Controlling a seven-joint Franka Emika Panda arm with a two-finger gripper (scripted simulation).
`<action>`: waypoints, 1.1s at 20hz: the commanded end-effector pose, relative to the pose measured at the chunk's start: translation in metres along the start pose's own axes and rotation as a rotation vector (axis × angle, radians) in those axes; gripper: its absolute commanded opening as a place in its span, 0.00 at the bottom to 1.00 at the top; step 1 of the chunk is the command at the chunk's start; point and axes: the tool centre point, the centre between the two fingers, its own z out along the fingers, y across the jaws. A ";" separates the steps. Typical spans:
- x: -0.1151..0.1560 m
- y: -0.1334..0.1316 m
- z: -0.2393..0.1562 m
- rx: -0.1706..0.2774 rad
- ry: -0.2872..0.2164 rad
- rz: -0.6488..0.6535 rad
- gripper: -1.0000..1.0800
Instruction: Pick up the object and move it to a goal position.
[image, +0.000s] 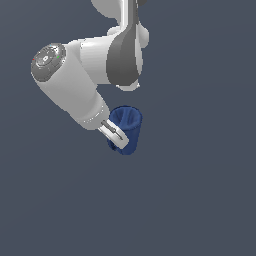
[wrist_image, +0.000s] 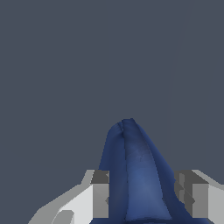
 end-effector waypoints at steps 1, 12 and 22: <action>0.007 0.001 0.005 0.003 -0.018 0.042 0.62; 0.016 0.002 0.012 0.004 -0.039 0.089 0.62; 0.015 0.002 0.040 0.004 -0.041 0.093 0.62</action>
